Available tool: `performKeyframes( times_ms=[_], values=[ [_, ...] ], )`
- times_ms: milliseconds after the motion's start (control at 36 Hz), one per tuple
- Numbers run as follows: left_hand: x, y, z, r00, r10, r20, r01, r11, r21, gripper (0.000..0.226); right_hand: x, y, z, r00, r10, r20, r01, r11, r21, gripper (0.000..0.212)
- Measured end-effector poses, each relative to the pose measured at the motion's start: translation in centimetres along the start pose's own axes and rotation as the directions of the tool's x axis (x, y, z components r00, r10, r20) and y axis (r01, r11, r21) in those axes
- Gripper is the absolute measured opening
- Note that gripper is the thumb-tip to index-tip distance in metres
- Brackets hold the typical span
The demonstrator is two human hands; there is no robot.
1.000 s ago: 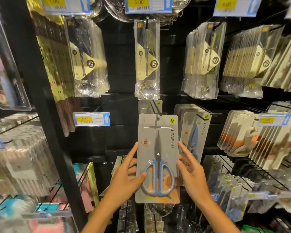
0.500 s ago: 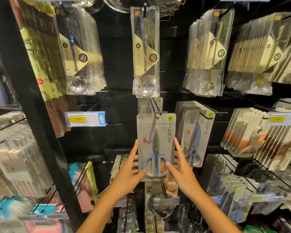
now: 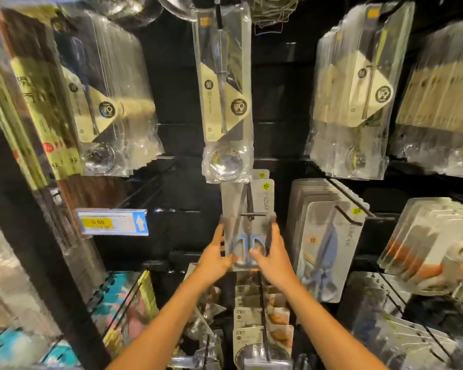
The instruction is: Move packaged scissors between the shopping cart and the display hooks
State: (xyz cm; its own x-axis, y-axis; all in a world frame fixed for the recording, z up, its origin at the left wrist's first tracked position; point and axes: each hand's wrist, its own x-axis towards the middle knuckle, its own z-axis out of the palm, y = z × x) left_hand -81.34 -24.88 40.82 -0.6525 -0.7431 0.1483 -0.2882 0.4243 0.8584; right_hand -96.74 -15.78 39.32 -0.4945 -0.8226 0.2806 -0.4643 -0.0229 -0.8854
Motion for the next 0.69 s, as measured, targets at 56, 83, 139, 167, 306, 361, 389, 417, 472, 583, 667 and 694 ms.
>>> performKeyframes(
  times_ms=[56,83,139,167,306,361,389,417,472,583,667,694],
  values=[
    [0.8,0.0,0.0,1.0,0.002,-0.019,-0.002,1.0,-0.003,0.087,1.0,0.2,0.2,1.0,0.008,-0.012,-0.008,1.0,0.013,0.099],
    [1.2,-0.2,0.1,1.0,0.005,-0.026,-0.005,1.0,-0.01,0.086,1.4,0.3,0.3,1.0,0.015,-0.017,-0.014,1.0,0.014,0.097],
    [1.7,-0.6,0.2,0.999,-0.006,-0.049,0.005,1.0,-0.017,0.093,1.8,0.7,0.5,0.999,0.026,-0.048,-0.026,1.0,-0.001,0.09],
    [1.9,-0.9,0.3,0.998,-0.017,-0.067,0.016,1.0,-0.019,0.093,1.9,1.1,0.5,0.997,0.031,-0.067,-0.031,0.999,-0.006,0.086],
    [1.1,-2.7,0.5,0.995,-0.054,-0.086,0.059,0.997,0.057,0.085,0.6,3.0,0.6,0.997,0.049,-0.053,-0.049,0.999,0.0,0.073],
    [0.2,-3.4,0.4,0.99,-0.101,-0.095,0.11,0.99,0.09,0.086,-0.6,3.9,0.6,0.998,0.057,-0.024,-0.058,0.998,-0.021,0.065],
    [-0.5,-3.7,0.4,0.989,-0.11,-0.099,0.12,0.988,0.1,0.085,-1.2,4.4,0.5,0.998,0.055,-0.001,-0.055,0.997,-0.049,0.059],
    [-1.3,-3.7,0.5,0.989,-0.109,-0.1,0.121,0.986,0.118,0.082,-1.8,4.9,0.4,0.998,0.047,0.03,-0.045,0.996,-0.072,0.054],
    [-3.1,-3.7,0.3,0.992,-0.053,-0.114,0.076,0.976,0.205,0.073,-2.8,5.8,0.4,0.994,0.026,0.106,-0.015,0.994,-0.106,0.049],
    [-7.4,-5.2,-0.5,0.994,0.064,-0.088,-0.028,0.929,0.369,0.065,-5.1,6.3,1.2,0.956,-0.025,0.294,0.079,0.982,-0.172,0.046],
    [-11.3,-6.4,-1.3,0.994,0.077,-0.081,-0.038,0.914,0.403,0.061,-6.9,6.4,2.9,0.903,-0.058,0.425,0.15,0.971,-0.185,0.043],
    [-12.7,-6.5,-1.5,0.995,0.054,-0.085,-0.015,0.915,0.403,0.062,-7.5,6.4,3.5,0.886,-0.072,0.459,0.176,0.966,-0.189,0.045]
  ],
)
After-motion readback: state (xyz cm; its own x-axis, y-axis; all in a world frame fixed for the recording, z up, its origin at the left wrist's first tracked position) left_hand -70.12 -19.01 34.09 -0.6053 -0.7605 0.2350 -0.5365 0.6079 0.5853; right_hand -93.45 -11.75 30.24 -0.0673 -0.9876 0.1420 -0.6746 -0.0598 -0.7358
